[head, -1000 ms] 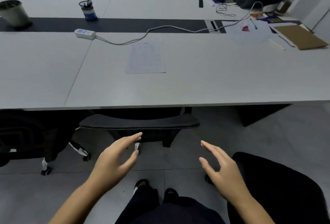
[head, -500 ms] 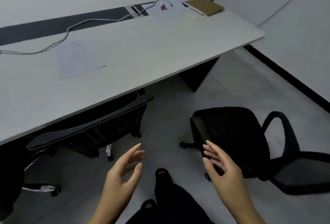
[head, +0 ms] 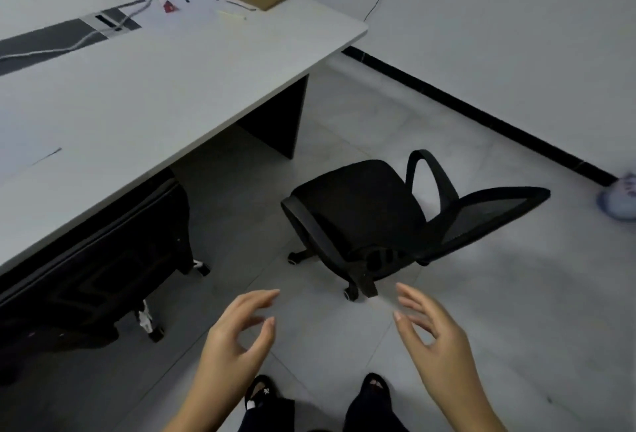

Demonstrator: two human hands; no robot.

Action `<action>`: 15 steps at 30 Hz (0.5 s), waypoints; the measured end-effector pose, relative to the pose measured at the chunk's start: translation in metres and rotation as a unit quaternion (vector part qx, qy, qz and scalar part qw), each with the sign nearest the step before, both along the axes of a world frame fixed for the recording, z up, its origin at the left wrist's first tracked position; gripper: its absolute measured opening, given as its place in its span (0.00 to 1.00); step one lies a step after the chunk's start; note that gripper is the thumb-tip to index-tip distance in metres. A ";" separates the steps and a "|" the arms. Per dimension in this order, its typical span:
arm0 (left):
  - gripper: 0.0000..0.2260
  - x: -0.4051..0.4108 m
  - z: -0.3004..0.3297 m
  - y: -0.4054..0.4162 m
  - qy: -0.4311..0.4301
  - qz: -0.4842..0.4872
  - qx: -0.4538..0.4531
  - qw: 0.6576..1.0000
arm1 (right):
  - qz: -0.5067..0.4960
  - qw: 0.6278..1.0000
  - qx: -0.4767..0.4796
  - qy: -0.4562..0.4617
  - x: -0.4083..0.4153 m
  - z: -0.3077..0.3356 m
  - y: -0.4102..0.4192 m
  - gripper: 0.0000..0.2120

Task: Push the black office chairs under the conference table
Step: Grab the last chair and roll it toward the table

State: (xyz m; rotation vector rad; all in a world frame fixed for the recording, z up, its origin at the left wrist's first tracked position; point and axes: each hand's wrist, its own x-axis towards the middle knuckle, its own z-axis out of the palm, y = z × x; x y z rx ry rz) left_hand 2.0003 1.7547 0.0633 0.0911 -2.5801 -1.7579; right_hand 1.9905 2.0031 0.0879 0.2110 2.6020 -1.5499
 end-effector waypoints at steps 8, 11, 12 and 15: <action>0.16 -0.033 -0.007 0.147 0.000 -0.040 -0.009 0.999 | -0.053 0.998 0.021 0.022 0.000 -0.007 0.152 0.18; 0.15 -0.048 -0.006 0.215 -0.001 -0.047 -0.003 0.999 | -0.061 0.997 0.040 0.037 -0.012 -0.008 0.218 0.19; 0.14 -0.054 -0.005 0.234 -0.001 -0.052 -0.006 0.999 | -0.060 0.997 0.043 0.032 -0.017 -0.009 0.236 0.19; 0.16 -0.067 0.000 0.274 0.002 -0.064 -0.018 0.998 | -0.050 0.997 0.054 0.030 -0.039 -0.009 0.274 0.17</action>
